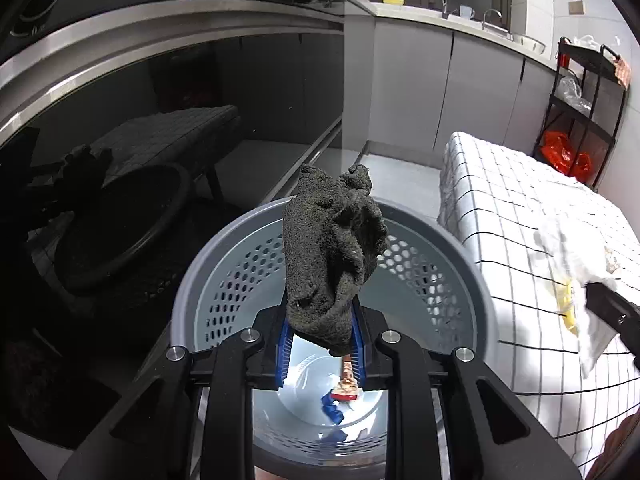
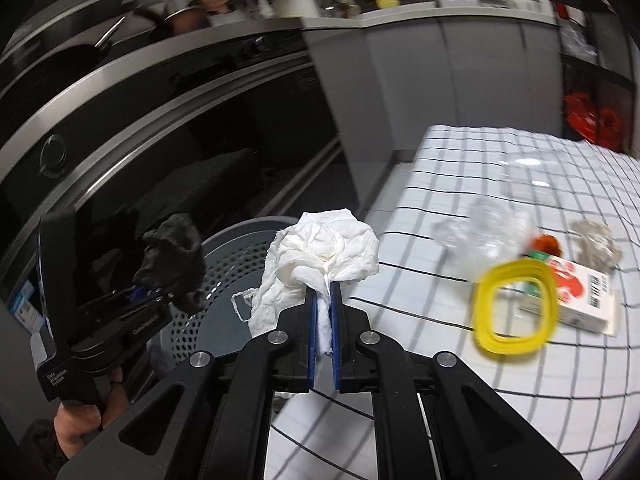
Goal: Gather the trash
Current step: 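Carry the sock and tissue in both grippers over the grey basket, then open the left gripper to drop the sock while the right gripper opens over the basket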
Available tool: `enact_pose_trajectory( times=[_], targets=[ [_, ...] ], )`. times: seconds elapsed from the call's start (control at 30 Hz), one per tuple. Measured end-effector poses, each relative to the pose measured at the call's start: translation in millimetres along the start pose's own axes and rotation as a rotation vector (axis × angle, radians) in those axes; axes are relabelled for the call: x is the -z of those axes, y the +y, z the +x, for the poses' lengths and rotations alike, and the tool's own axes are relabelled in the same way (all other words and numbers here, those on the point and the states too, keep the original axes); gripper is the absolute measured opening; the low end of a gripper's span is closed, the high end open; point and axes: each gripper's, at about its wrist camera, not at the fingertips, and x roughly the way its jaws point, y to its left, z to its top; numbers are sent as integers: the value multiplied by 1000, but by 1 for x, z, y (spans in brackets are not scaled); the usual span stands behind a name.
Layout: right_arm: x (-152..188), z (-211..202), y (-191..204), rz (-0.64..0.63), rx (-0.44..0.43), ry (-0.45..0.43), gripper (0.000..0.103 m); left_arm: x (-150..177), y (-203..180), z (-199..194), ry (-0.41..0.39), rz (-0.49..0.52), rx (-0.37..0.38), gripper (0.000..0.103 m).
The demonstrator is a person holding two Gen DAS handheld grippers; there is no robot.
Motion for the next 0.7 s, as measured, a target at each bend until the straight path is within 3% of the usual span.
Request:
enact_pose_trajectory(
  times=[0.23, 0.47, 0.7],
  targets=[
    [-3, 45, 36, -83, -78, 78, 6, -1, 17, 14, 41, -18, -38, 24],
    [-9, 81, 46, -84, -135, 146, 6, -3, 26, 24, 72, -35, -44, 25],
    [-13, 89, 50, -73, -141, 149, 9, -2, 29, 26, 77, -39, -35, 27]
  ],
)
